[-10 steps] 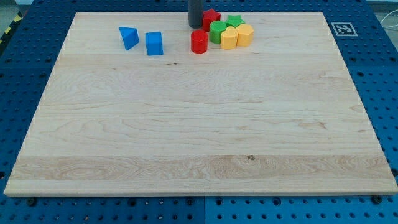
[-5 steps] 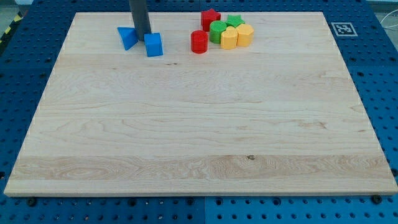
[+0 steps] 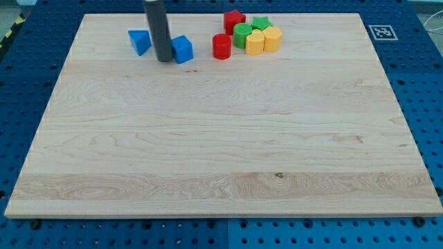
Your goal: Slide blue cube to red star
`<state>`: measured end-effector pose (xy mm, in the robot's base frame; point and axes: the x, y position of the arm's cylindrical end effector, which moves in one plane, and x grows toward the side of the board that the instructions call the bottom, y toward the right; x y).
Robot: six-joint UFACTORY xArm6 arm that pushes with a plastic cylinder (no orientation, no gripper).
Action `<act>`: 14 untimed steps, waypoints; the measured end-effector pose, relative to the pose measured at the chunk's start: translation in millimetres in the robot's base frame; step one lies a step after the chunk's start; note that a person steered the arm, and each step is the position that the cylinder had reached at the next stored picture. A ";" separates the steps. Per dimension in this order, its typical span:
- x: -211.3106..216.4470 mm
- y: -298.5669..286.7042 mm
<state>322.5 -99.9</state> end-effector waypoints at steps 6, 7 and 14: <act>-2.9 38.7; -14.9 31.4; -56.7 73.1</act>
